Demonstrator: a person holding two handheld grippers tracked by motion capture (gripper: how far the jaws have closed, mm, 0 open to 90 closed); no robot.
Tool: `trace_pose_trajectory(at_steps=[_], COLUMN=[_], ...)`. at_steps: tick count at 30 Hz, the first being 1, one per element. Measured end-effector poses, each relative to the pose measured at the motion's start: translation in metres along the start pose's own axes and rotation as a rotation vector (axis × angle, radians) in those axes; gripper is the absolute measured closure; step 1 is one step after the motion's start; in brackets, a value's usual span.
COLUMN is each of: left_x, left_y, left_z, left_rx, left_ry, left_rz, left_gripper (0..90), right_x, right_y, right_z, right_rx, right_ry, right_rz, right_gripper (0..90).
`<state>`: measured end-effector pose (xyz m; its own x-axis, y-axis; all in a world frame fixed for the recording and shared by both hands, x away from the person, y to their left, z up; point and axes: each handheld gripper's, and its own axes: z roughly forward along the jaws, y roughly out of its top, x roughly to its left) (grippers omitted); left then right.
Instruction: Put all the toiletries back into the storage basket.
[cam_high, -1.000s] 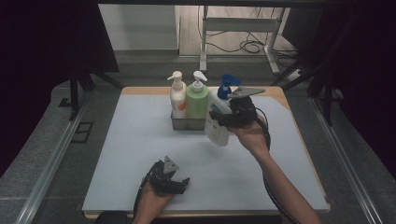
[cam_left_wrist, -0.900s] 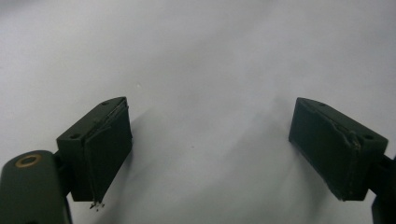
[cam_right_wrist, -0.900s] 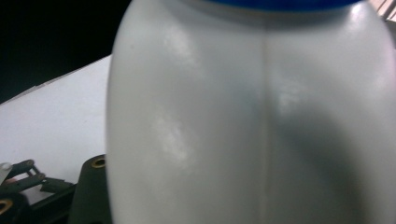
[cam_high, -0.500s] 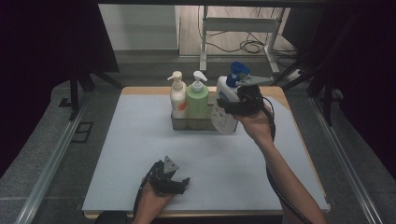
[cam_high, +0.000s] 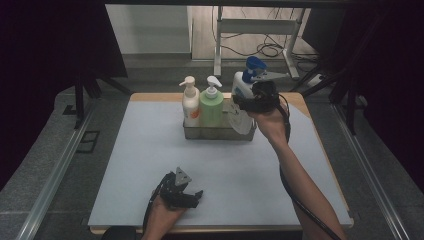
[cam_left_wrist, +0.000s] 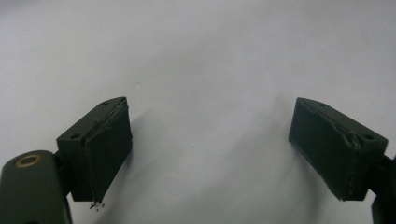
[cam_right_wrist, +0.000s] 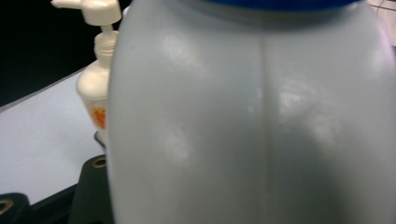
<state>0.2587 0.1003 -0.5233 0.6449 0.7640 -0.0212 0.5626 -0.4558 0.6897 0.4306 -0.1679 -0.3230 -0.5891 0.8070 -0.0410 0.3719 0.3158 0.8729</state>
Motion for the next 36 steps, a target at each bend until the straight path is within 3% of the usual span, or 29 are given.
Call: trace_pose_trajectory(at_steps=[24,36], left_x=[0.000,0.000], left_y=[0.000,0.000], left_z=[0.000,0.000], left_rx=[0.000,0.000], left_ry=[0.001,0.001], left_rz=[0.004,0.004], left_gripper=[13.1,13.1], right_x=[-0.020,-0.019], right_y=[0.006,0.003], right_z=[0.042,0.062], right_rx=[0.000,0.006], right_ry=[-0.074,-0.090], right_rz=[0.028,0.030], right_gripper=[37.7,37.7])
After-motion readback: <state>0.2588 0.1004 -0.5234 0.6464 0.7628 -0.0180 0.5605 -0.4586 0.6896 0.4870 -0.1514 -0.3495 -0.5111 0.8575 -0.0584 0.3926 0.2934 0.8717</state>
